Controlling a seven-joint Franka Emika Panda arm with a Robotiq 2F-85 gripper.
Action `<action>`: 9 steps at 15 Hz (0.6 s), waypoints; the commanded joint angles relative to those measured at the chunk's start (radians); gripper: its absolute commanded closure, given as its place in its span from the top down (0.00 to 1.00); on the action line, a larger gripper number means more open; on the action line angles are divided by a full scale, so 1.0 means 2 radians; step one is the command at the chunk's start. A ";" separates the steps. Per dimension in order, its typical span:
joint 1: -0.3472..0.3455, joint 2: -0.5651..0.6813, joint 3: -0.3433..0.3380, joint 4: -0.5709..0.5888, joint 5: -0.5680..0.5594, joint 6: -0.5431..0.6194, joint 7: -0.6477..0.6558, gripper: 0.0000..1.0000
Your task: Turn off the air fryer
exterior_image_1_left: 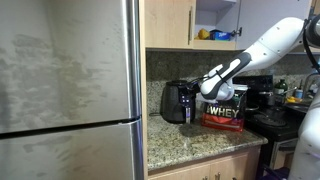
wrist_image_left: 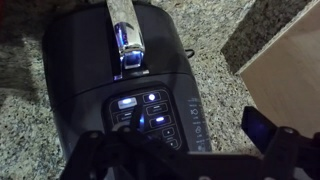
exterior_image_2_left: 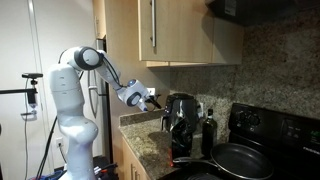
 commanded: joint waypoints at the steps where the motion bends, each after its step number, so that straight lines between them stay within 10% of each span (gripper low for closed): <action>1: -0.026 0.007 0.018 0.018 -0.025 -0.037 0.024 1.00; 5: 0.050 0.043 -0.032 0.125 0.031 -0.191 0.016 1.00; 9: 0.045 0.033 -0.024 0.116 0.021 -0.181 0.028 1.00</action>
